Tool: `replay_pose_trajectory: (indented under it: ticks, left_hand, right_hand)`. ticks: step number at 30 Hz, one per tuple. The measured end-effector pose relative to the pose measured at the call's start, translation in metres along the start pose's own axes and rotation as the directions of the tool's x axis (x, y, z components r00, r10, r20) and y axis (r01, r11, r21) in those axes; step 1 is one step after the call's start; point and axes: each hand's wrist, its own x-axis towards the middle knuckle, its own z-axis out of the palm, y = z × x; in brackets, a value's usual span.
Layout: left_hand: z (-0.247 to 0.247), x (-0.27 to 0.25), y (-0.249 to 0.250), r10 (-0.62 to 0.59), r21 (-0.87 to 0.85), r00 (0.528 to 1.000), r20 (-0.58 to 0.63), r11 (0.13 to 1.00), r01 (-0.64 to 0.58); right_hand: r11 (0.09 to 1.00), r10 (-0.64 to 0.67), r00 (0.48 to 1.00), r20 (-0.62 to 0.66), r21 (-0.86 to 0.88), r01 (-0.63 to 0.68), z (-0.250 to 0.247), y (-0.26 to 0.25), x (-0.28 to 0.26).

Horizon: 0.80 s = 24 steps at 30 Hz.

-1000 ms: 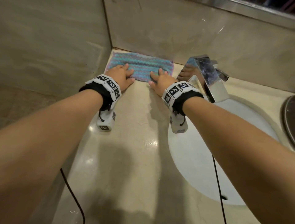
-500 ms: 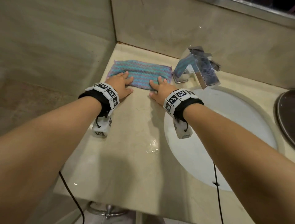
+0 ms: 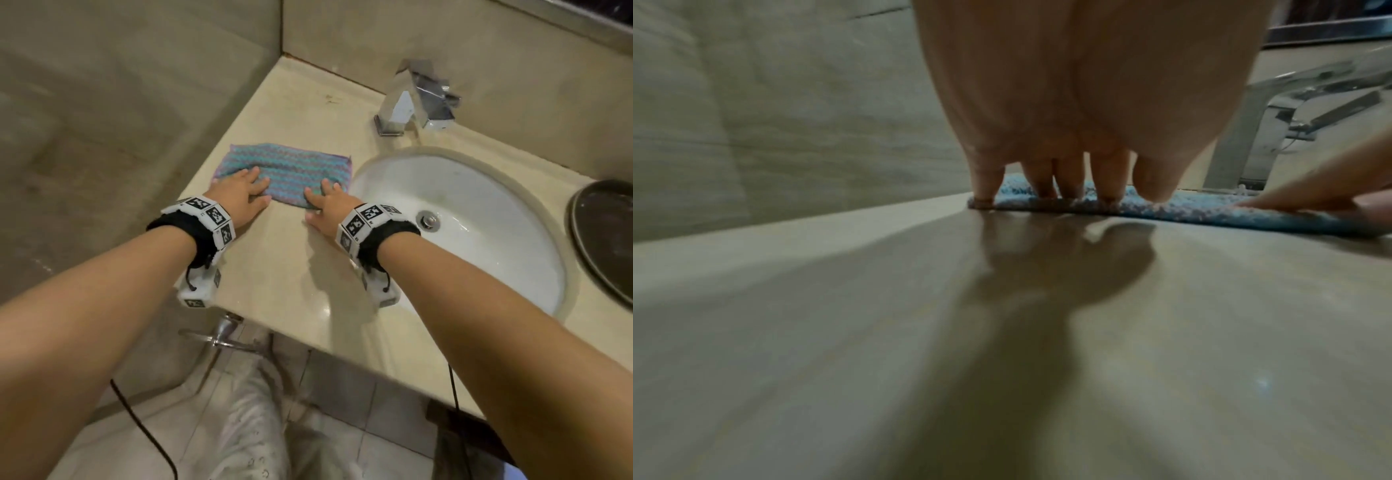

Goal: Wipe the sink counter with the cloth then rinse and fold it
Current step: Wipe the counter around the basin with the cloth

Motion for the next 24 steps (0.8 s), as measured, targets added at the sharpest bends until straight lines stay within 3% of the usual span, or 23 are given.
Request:
replay_pose_trajectory:
  ticks: [11, 24]
  left_hand:
    - [0.020, -0.092, -0.042, -0.103, -0.065, 0.994, -0.028, 0.993, 0.101]
    - [0.024, -0.136, -0.051, -0.060, -0.020, 0.995, 0.078, 0.998, 0.061]
  right_hand:
    - [0.992, -0.106, 0.992, 0.068, -0.059, 0.110, 0.033, -0.064, -0.043]
    - [0.999, -0.031, 0.993, 0.114, -0.029, 0.035, 0.038, -0.088, -0.063]
